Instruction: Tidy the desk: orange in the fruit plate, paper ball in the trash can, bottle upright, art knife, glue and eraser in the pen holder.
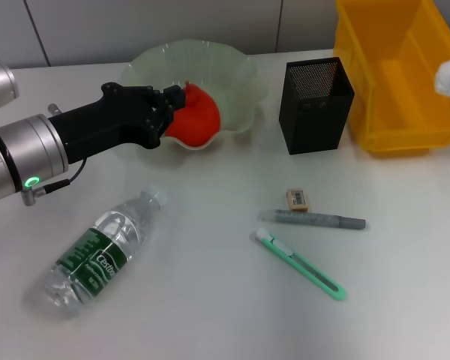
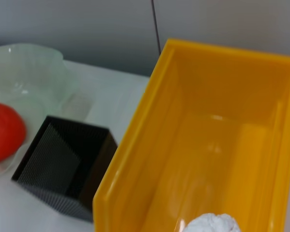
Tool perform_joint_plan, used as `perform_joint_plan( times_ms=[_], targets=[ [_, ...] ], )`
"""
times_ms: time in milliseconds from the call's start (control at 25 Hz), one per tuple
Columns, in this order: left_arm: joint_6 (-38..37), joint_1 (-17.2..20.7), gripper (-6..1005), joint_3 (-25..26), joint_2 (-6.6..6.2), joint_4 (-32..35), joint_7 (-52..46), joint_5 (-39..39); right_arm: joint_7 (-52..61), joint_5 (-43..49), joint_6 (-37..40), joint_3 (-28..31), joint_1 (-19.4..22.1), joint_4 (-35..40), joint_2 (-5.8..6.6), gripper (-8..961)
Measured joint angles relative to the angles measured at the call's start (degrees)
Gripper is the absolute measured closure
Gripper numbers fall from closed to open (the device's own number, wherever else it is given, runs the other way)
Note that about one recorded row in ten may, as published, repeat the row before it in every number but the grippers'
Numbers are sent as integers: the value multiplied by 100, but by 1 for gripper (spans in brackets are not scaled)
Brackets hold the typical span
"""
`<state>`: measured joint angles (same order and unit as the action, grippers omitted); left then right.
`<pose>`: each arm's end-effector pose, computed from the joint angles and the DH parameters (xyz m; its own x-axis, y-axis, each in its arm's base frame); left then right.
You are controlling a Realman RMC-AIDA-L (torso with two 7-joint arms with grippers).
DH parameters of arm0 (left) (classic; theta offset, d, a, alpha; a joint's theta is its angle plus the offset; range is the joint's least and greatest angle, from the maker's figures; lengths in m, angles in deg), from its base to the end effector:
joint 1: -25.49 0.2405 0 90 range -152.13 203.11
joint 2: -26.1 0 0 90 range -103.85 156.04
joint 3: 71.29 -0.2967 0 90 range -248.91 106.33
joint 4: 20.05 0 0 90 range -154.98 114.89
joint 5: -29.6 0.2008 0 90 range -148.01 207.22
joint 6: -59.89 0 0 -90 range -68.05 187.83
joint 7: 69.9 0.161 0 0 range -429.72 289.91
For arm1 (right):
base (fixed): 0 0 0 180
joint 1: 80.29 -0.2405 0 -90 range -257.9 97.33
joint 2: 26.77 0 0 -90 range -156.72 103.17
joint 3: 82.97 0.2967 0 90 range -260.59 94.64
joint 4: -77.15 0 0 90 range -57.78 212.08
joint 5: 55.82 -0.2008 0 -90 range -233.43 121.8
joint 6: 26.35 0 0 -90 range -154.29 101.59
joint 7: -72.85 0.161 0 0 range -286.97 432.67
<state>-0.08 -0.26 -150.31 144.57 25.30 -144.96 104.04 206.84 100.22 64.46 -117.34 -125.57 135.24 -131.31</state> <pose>-0.2247 0.3836 -0.0605 0.7791 0.1621 0.6056 0.4345 -0.8359 -0.3353 0.2906 0.4429 0.1451 0.5564 -0.8072 -0.1974 -0.7435 -0.3776 -0.5519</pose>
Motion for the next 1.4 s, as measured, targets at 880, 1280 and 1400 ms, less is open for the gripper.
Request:
perform_joint_plan(
  times_ms=[880, 1280, 1400],
  targets=[
    [-6, 26, 931, 0, 0, -55, 1, 0, -137, -22, -1183, -60, -483, -1303, 175, 863],
    [-85, 44, 928, 1, 0, -71, 7, 1, -132, -25, -1120, -61, -439, -1337, 180, 694],
    [-168, 53, 927, 0, -3, -71, 2, 0, -122, -10, -1117, -49, -415, -1337, 189, 632]
  ],
)
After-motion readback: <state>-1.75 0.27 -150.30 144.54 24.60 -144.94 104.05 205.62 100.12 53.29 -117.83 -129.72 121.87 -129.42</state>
